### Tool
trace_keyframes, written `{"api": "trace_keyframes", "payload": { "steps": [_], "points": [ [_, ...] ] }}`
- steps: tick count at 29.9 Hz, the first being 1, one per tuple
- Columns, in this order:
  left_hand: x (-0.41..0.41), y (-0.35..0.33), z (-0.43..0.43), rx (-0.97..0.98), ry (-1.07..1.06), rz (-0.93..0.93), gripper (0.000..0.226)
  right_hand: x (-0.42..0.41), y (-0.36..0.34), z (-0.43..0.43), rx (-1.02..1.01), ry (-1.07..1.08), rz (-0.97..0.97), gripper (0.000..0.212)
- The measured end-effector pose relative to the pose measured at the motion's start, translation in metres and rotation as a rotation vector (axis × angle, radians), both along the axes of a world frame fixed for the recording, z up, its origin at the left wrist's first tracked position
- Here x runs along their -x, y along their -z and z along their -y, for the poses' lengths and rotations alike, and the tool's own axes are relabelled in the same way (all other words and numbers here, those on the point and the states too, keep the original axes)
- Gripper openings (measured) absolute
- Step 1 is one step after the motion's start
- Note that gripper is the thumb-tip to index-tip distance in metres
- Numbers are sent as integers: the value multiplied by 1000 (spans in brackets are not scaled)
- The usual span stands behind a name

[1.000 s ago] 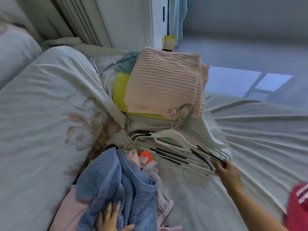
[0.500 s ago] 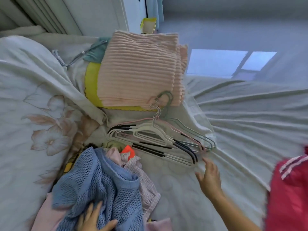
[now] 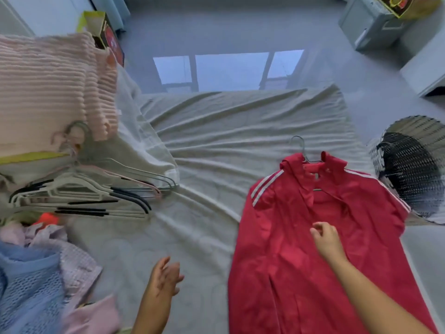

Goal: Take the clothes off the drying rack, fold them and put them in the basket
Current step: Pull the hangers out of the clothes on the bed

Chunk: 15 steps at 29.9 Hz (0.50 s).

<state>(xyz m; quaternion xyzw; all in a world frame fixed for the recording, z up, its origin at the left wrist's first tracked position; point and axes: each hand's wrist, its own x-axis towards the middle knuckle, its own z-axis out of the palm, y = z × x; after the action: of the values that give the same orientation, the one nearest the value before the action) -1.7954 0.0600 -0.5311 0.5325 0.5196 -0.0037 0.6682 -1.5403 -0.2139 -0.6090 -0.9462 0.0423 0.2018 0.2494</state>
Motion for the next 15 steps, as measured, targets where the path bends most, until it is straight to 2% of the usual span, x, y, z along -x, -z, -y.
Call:
{"api": "trace_keyframes", "payload": {
  "steps": [3, 8, 11, 13, 15],
  "points": [
    [-35, 7, 74, 61, 0, -39, 56, -67, 7, 40, 64, -90, 53, 29],
    [-64, 36, 180, 112, -42, -141, 55, -174, 26, 57, 205, -403, 233, 49],
    [-65, 46, 219, 41, -127, -199, 30, -214, 43, 39, 292, -559, 297, 57],
    [-69, 46, 231, -48, -157, -218, 7, -227, 52, 22, 398, -685, 248, 61],
    [-69, 48, 230, -146, -160, -238, 18, -227, 54, 9, 484, -749, 187, 61]
  ]
}}
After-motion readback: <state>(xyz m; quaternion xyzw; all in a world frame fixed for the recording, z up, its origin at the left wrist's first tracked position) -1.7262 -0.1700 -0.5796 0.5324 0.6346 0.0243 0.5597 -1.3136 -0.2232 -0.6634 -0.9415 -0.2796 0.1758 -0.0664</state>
